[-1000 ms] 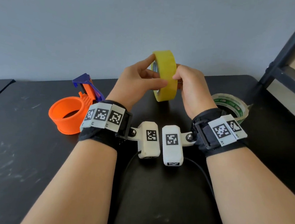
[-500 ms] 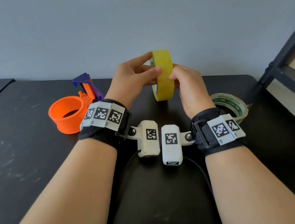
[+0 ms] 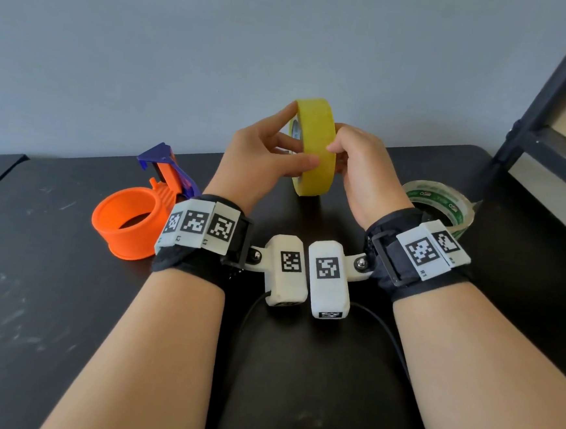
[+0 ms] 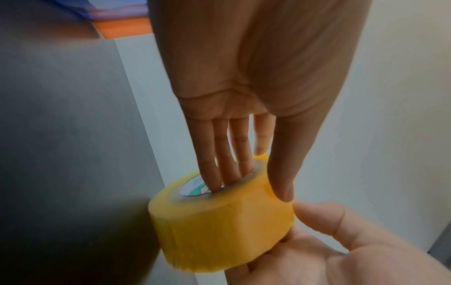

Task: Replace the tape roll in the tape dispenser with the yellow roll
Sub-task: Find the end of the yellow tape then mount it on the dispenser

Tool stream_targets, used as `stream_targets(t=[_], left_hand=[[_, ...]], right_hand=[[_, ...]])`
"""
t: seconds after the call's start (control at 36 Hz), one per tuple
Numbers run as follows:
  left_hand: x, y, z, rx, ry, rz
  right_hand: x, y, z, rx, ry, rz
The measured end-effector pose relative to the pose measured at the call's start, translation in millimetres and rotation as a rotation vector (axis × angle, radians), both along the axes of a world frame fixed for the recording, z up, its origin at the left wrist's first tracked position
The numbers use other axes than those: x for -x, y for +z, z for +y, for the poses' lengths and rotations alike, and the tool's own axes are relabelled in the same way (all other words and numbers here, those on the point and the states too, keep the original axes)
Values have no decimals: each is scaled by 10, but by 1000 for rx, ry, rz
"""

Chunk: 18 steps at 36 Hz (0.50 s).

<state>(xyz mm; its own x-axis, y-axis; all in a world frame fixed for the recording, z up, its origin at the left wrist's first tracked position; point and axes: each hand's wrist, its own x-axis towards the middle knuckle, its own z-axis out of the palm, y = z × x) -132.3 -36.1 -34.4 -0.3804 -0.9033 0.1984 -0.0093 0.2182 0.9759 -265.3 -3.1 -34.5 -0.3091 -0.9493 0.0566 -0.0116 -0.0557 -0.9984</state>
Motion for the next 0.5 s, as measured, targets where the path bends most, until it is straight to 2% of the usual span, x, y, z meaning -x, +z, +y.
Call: stream_targets(t=[0.22, 0.33, 0.5], left_hand=[[24, 11, 14, -13, 38, 65], [20, 24, 8, -46, 71, 117], [5, 36, -3, -72, 107, 172]], right_hand=[[-39, 33, 29, -21, -22, -20], [-42, 30, 11, -48, -41, 25], [-63, 19, 46, -8, 28, 91]])
